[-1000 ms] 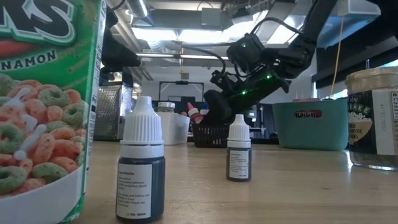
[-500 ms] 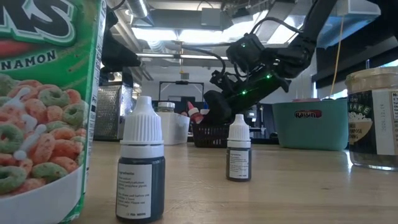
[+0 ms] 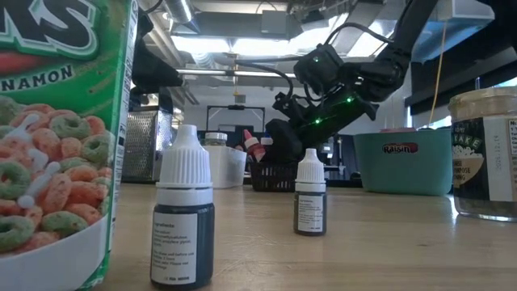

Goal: Pick & Place Kitchen Items
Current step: Put the small purple food coloring bottle into the black bin, then adjust the large pink food coloring bottle

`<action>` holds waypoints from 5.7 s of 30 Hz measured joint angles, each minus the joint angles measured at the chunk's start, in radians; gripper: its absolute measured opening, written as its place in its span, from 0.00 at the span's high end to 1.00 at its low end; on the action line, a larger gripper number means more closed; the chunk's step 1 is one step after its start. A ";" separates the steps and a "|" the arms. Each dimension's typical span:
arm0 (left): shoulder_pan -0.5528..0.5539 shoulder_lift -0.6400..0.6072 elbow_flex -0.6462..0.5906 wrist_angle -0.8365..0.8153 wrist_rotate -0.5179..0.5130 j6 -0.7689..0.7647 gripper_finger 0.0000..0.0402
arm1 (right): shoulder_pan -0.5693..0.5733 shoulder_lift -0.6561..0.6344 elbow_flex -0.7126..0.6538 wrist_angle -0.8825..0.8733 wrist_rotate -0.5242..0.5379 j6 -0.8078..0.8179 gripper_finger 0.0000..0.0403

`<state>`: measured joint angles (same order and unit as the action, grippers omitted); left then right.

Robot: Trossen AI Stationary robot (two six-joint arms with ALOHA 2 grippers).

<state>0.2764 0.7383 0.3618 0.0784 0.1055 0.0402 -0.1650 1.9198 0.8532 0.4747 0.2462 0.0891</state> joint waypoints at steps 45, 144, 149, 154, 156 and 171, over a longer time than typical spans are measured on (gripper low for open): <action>0.000 0.000 0.000 0.000 0.000 0.000 0.54 | 0.007 -0.177 0.009 -0.121 -0.101 0.000 0.71; 0.188 0.821 0.523 -0.043 -0.246 0.236 0.54 | 0.330 -0.486 0.010 -0.115 -0.641 -0.124 0.71; 0.183 0.821 0.523 -0.028 -0.245 0.235 0.54 | 0.330 -0.486 0.010 -0.116 -0.641 -0.124 0.71; 0.179 0.826 0.523 -0.026 -0.236 0.232 0.54 | 0.330 -0.486 0.010 -0.117 -0.641 -0.131 0.71; 0.174 0.833 0.523 -0.029 -0.245 0.232 0.54 | 0.330 -0.486 0.010 -0.117 -0.641 -0.131 0.71; 0.170 0.944 0.622 -0.076 -0.314 0.206 0.54 | 0.330 -0.486 0.010 -0.117 -0.641 -0.132 0.71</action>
<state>0.4463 1.6828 0.9840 0.0027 -0.2087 0.2460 0.1651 1.4338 0.8631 0.3581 -0.3950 -0.0425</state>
